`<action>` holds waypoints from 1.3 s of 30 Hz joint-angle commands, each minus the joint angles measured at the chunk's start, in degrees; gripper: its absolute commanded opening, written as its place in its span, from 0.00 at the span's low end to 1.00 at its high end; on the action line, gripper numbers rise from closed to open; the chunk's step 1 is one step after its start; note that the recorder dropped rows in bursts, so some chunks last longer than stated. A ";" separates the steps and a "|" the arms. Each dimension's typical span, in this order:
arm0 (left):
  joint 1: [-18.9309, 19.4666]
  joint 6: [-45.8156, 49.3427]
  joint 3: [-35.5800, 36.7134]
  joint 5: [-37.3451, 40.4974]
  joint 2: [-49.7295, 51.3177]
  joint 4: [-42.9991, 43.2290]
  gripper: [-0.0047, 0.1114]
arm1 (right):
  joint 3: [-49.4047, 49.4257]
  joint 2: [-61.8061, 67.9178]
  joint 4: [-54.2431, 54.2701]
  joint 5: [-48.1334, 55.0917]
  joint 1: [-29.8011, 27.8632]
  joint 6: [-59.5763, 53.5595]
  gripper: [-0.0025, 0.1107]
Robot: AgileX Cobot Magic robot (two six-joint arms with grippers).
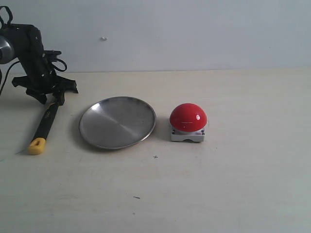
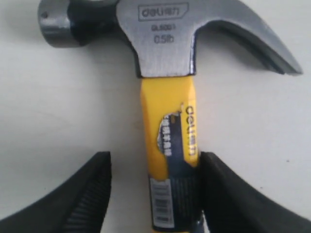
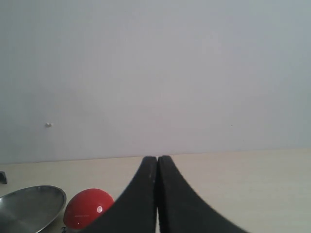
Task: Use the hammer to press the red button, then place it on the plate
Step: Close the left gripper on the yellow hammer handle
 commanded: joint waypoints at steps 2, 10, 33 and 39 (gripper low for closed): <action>-0.04 3.23 -0.08 1.02 0.48 -2.96 0.20 | 0.32 -0.36 -0.30 0.04 -0.25 -0.05 0.02; 0.79 4.76 -0.08 2.09 -0.82 -2.57 0.04 | 0.32 -0.36 -0.30 0.04 -0.25 -0.05 0.02; 0.68 5.56 -0.08 2.09 -3.72 -5.74 0.04 | 0.32 -0.36 -0.30 0.04 -0.25 -0.05 0.02; 0.68 3.93 0.02 2.09 -4.62 -6.21 0.04 | 0.32 -0.36 -0.30 0.04 -0.25 -0.05 0.02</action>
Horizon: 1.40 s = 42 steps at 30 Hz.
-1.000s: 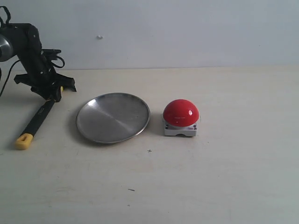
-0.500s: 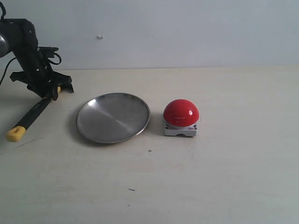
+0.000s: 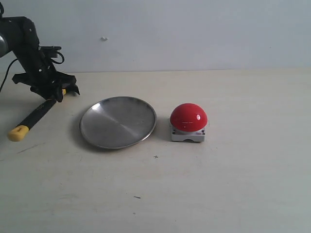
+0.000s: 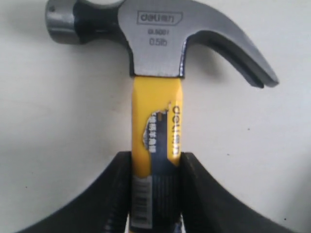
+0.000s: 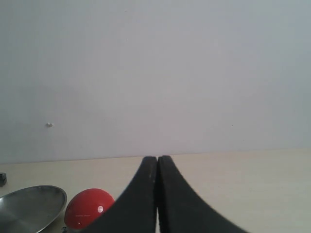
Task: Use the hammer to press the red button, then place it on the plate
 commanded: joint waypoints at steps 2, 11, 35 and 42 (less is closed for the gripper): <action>0.10 -1.36 -0.08 -0.55 -2.92 -0.90 0.04 | 0.32 -0.36 -0.30 0.04 -0.25 -0.05 0.02; 0.10 0.60 9.32 -0.55 -3.44 -2.08 0.04 | 0.32 -0.36 -0.30 0.04 -0.25 -0.05 0.02; 0.10 0.98 11.00 -0.55 -3.33 -3.61 0.27 | 0.32 -0.36 -0.30 0.04 -0.25 -0.05 0.02; 0.10 2.06 11.00 -0.55 -2.65 -2.38 0.16 | 0.32 -0.36 -0.30 0.04 -0.25 -0.05 0.02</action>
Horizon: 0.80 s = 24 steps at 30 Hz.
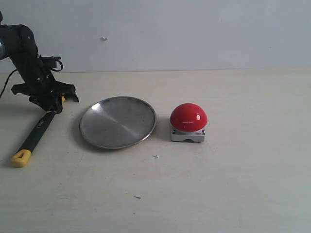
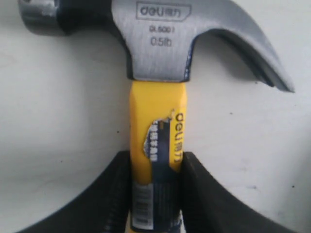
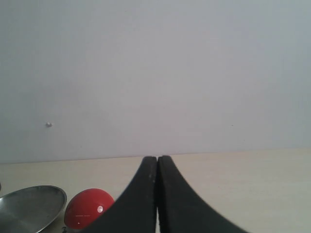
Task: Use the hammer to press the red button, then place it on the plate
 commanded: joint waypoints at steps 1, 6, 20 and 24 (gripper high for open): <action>-0.24 1.84 0.61 1.24 0.77 -0.28 0.11 | 0.32 -0.36 -0.30 0.04 -0.25 -0.05 0.02; -0.24 1.93 0.10 1.24 0.39 1.59 0.04 | 0.32 -0.36 -0.30 0.04 -0.25 -0.05 0.02; 0.02 3.27 0.40 1.24 -6.55 -3.20 0.04 | 0.32 -0.36 -0.30 0.04 -0.25 -0.05 0.02; 0.02 3.27 1.12 1.24 -7.75 -3.86 0.04 | 0.32 -0.36 -0.30 0.04 -0.25 -0.05 0.02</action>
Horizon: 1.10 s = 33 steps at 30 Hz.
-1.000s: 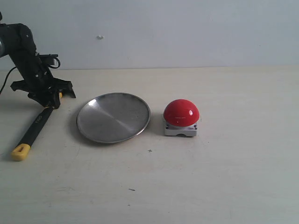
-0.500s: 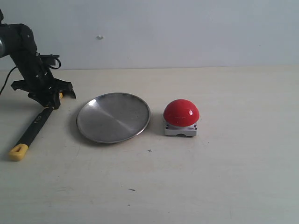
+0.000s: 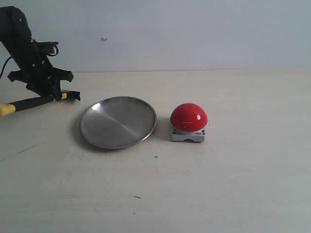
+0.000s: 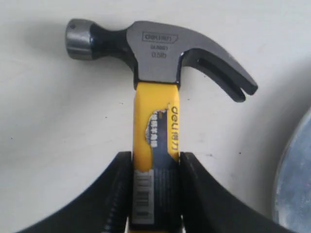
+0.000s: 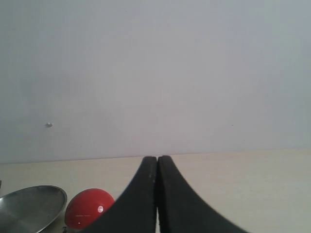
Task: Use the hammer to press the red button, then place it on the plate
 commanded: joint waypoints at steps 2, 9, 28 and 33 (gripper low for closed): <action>0.02 0.39 1.26 -0.39 -2.96 -1.37 0.04 | 0.32 -0.36 -0.30 0.04 -0.25 -0.05 0.02; 0.24 0.66 6.09 -0.39 -4.89 -0.11 0.04 | 0.32 -0.36 -0.30 0.04 -0.25 -0.05 0.02; -0.12 2.17 20.22 -0.39 -7.33 -1.88 0.04 | 0.32 -0.36 -0.30 -0.25 -0.25 -0.05 0.02; -0.57 1.60 21.51 -0.39 -7.43 -2.99 0.04 | 0.32 -0.36 -0.30 -0.25 -0.25 -0.05 0.02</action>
